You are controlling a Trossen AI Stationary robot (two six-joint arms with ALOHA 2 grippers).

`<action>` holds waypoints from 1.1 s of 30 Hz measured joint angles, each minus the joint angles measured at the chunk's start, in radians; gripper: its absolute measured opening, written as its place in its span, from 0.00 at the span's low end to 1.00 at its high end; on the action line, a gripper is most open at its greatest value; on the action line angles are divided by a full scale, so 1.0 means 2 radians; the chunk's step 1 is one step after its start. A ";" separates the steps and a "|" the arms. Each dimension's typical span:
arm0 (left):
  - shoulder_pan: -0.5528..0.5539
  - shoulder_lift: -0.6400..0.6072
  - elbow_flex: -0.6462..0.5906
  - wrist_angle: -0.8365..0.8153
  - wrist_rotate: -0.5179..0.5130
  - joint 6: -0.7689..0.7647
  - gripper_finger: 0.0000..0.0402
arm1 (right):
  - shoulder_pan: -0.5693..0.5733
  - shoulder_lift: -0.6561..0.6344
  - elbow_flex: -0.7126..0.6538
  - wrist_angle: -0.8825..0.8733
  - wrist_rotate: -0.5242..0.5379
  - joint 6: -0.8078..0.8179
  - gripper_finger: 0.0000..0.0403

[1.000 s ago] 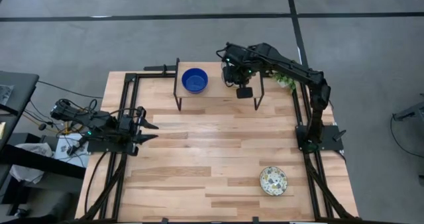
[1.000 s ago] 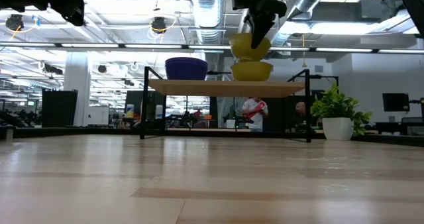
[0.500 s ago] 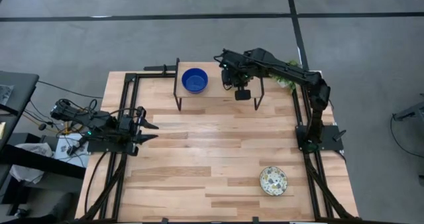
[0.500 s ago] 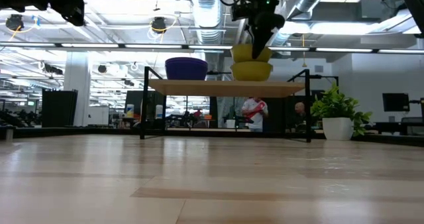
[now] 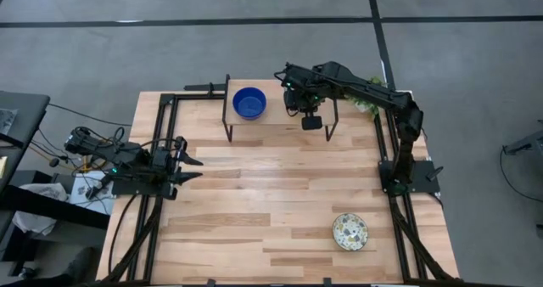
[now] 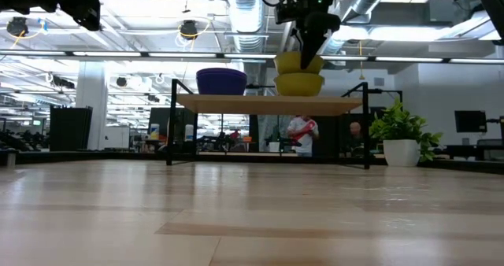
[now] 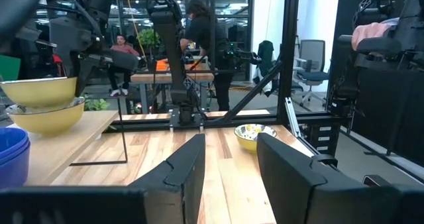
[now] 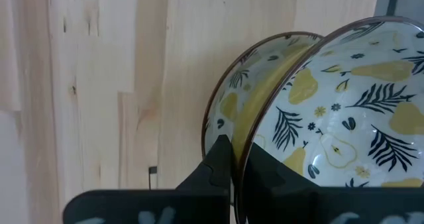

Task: Pick & Place Mini bowls
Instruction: Stack the top yellow patterned bowl on the yellow patterned bowl on the shelf

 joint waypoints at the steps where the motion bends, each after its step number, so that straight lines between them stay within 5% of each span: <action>1: 0.000 0.000 0.000 0.000 0.000 0.000 0.34 | 0.000 0.000 0.000 0.000 0.000 0.001 0.00; 33: 0.000 0.000 0.000 0.000 0.000 0.000 0.34 | 0.004 0.000 -0.018 0.012 -0.001 0.015 0.04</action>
